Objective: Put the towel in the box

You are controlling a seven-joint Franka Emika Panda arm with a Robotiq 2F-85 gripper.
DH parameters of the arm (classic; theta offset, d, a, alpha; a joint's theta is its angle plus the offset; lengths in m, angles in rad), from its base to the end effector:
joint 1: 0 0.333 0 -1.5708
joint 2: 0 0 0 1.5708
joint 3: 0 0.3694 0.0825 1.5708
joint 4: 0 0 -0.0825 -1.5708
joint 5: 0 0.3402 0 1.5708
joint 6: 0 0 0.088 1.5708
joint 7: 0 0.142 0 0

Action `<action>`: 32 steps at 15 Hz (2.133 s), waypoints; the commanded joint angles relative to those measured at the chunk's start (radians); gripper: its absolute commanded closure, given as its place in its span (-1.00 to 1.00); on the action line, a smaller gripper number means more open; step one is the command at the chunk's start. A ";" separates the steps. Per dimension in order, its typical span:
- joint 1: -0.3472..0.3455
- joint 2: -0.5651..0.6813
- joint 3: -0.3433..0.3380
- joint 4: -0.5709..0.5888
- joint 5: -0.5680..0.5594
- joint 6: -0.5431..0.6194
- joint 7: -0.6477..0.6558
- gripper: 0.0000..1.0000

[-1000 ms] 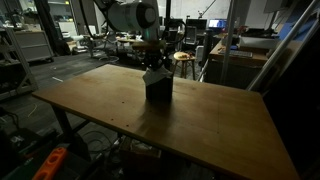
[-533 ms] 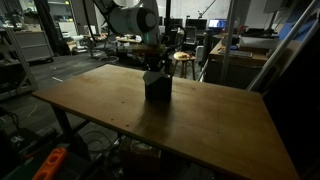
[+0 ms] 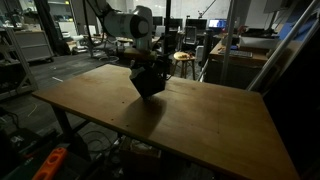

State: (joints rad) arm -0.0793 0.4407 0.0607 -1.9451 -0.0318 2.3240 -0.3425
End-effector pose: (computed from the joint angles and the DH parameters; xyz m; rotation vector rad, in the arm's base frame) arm 0.6045 -0.0151 0.2942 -3.0804 -0.5309 0.0925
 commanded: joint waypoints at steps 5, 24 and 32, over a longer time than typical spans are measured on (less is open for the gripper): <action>-0.016 0.031 0.020 0.017 0.043 -0.067 -0.062 0.83; -0.090 -0.051 -0.019 0.095 0.090 -0.063 -0.055 0.83; -0.074 -0.155 -0.038 0.069 0.066 -0.050 -0.040 0.83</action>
State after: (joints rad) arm -0.1692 0.3501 0.0383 -1.8463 0.0361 2.2665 -0.3847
